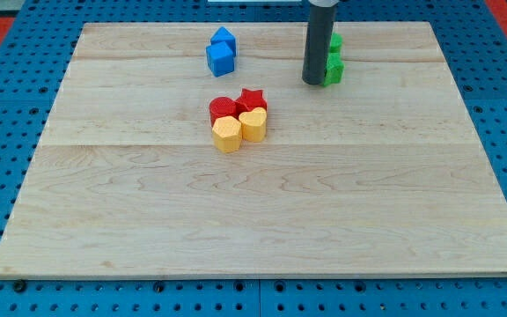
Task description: Push yellow heart closer to green star
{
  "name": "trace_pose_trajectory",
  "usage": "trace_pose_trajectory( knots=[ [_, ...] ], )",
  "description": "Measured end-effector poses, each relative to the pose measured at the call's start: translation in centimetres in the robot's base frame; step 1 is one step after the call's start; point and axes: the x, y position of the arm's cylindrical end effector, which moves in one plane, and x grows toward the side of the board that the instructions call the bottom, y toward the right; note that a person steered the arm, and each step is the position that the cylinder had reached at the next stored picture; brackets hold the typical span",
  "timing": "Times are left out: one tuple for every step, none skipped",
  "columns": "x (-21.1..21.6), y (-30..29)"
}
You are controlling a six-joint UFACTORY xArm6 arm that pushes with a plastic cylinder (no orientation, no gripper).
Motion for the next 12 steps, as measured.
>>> trace_pose_trajectory(
  knots=[
    [0.3,1.9],
    [0.3,2.6],
    [1.1,2.7],
    [5.5,5.0],
    [8.2,4.6],
    [8.3,-0.4],
    [7.1,-5.4],
    [6.3,-9.0],
    [6.2,-10.2],
    [8.6,-10.3],
    [9.5,-13.1],
    [10.3,-15.0]
  ],
)
